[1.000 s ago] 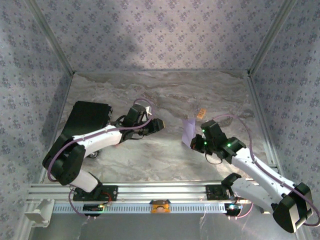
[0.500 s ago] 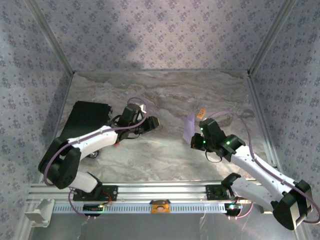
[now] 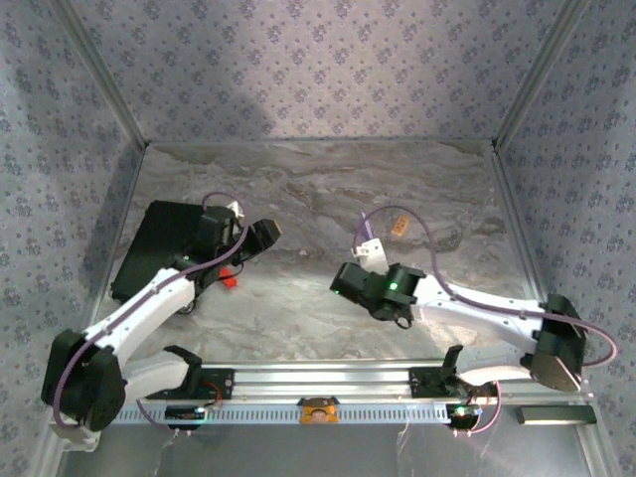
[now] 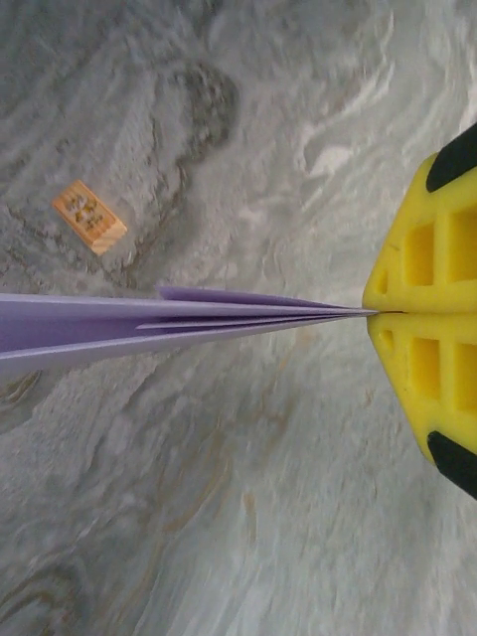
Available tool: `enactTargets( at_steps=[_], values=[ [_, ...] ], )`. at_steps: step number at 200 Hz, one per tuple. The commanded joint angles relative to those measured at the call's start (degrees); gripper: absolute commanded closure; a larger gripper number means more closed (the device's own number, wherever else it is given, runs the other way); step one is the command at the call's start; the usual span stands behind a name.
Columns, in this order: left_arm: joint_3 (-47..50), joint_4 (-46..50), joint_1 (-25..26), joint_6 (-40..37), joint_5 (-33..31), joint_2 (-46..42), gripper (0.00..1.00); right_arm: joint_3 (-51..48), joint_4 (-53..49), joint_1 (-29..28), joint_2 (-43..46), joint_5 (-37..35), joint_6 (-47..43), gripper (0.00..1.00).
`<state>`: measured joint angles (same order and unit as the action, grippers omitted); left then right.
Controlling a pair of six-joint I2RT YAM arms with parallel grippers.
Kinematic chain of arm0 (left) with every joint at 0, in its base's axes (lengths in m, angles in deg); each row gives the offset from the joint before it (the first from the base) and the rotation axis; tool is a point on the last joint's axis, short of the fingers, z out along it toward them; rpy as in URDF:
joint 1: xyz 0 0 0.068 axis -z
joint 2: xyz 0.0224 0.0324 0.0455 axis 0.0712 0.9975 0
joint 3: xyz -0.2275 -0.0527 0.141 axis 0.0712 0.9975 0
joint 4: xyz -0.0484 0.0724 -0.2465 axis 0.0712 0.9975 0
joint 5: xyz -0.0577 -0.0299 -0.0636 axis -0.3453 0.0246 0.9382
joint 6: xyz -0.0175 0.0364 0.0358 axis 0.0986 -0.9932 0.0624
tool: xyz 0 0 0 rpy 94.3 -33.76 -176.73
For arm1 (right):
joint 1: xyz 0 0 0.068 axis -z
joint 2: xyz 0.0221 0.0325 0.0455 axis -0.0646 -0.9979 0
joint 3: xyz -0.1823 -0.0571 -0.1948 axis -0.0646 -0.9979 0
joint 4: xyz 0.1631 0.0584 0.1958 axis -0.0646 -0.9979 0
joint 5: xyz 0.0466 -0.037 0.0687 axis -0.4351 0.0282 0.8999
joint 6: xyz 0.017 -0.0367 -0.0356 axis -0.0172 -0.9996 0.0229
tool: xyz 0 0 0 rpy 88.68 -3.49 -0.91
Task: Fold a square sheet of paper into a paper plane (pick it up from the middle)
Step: Turn over the paper at the center of the table.
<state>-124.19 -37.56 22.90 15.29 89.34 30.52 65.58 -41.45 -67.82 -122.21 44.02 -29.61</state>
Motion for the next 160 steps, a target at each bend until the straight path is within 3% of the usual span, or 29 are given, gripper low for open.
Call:
enactTargets(
  at_steps=[1,20,84,101,129,146,160],
  values=[
    [1.87,3.62,-0.73,-0.44,-2.50,-3.77,0.33,2.51,-4.41,-2.15,-6.30,-6.84,-0.81,1.00],
    [1.65,6.89,-1.97,-0.47,-3.80,-5.72,0.31,2.69,0.44,-3.60,-11.00,-1.40,-6.11,1.00],
    [1.91,11.39,-6.48,-0.80,-2.91,-10.06,0.27,3.77,6.89,-6.56,-20.27,12.67,-8.63,0.94],
    [1.91,10.90,-6.68,-0.63,-1.58,-9.63,0.27,3.45,10.71,-5.99,-19.54,18.24,-10.41,0.85],
    [1.73,10.17,-6.79,-0.71,1.53,-7.85,0.27,2.07,16.42,-2.99,-14.67,26.55,-11.24,0.56],
    [1.91,9.42,-6.76,-0.78,3.48,-6.72,0.27,-0.82,21.34,0.71,-9.84,31.90,-11.33,0.50],
    [2.18,8.30,-6.76,-0.53,5.19,-5.77,0.29,-4.38,25.60,5.75,-5.88,37.82,-10.74,0.52]
  ],
)
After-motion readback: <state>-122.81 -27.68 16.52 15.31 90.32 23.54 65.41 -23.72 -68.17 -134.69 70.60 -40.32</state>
